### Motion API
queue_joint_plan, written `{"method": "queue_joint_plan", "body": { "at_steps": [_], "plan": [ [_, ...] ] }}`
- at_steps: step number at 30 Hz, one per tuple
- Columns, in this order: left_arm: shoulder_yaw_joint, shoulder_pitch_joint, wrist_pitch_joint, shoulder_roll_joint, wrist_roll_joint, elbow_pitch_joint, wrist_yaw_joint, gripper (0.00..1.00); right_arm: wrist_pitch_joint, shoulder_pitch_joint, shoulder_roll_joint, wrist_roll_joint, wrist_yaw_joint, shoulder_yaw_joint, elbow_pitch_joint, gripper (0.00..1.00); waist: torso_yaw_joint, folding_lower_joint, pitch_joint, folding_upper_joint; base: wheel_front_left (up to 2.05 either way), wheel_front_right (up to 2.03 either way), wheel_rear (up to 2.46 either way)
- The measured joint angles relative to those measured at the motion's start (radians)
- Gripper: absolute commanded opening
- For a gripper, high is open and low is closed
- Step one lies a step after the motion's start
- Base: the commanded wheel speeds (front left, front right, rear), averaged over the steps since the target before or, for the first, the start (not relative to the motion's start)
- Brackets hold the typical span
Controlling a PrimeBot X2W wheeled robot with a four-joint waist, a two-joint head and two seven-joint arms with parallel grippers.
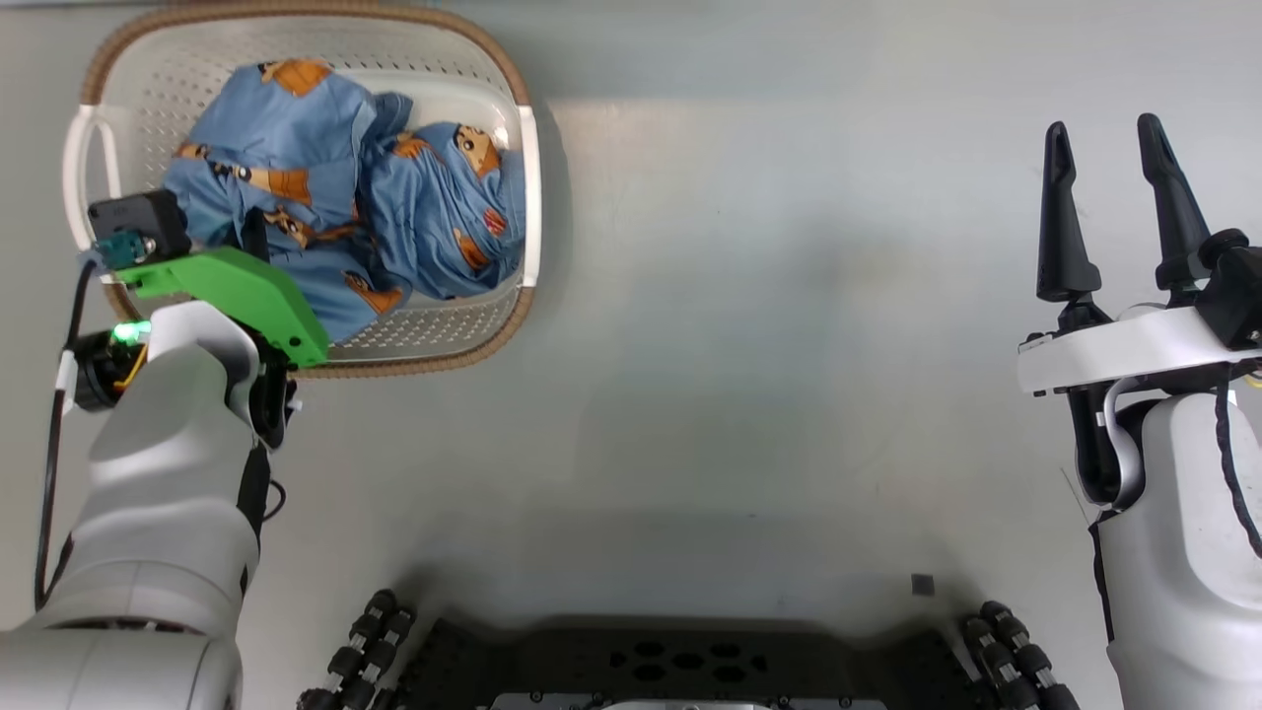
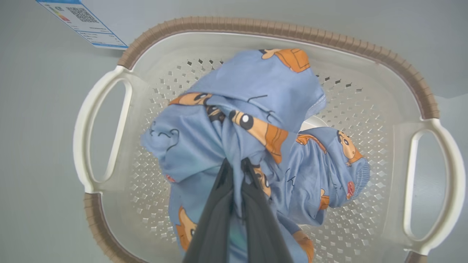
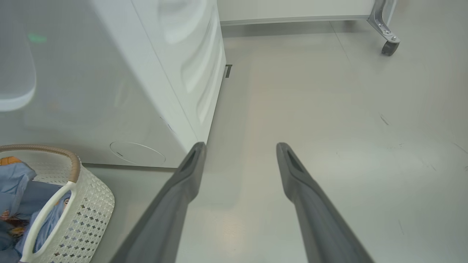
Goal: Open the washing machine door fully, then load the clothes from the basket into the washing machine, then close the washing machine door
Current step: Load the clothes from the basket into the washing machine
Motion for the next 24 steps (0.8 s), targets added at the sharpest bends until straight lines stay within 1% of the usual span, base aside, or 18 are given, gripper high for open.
{"method": "queue_joint_plan", "body": {
  "at_steps": [6,15,20,24],
  "plan": [
    [-0.003,0.053,-0.014,0.000,-0.001,-0.019,0.000,0.00,0.000,0.001,0.000,0.006,0.000,0.009,0.029,1.00,0.007,0.0000,-0.074,0.0000,0.00,0.00,0.00],
    [-0.008,0.135,-0.018,-0.002,-0.017,-0.087,0.000,0.00,0.000,0.014,0.000,0.012,0.000,0.024,0.072,1.00,0.014,-0.0001,-0.194,0.0000,0.00,0.00,0.00],
    [-0.002,0.175,-0.018,0.002,-0.016,-0.186,0.000,0.00,0.000,0.043,0.000,0.018,0.000,0.026,0.087,1.00,0.016,-0.0001,-0.261,0.0000,0.00,0.00,0.00],
    [0.027,0.206,-0.018,0.014,-0.016,-0.271,0.000,0.00,0.000,0.051,0.000,0.018,0.000,0.029,0.091,1.00,0.017,-0.0001,-0.310,0.0000,0.00,0.00,0.00]
  ]
}}
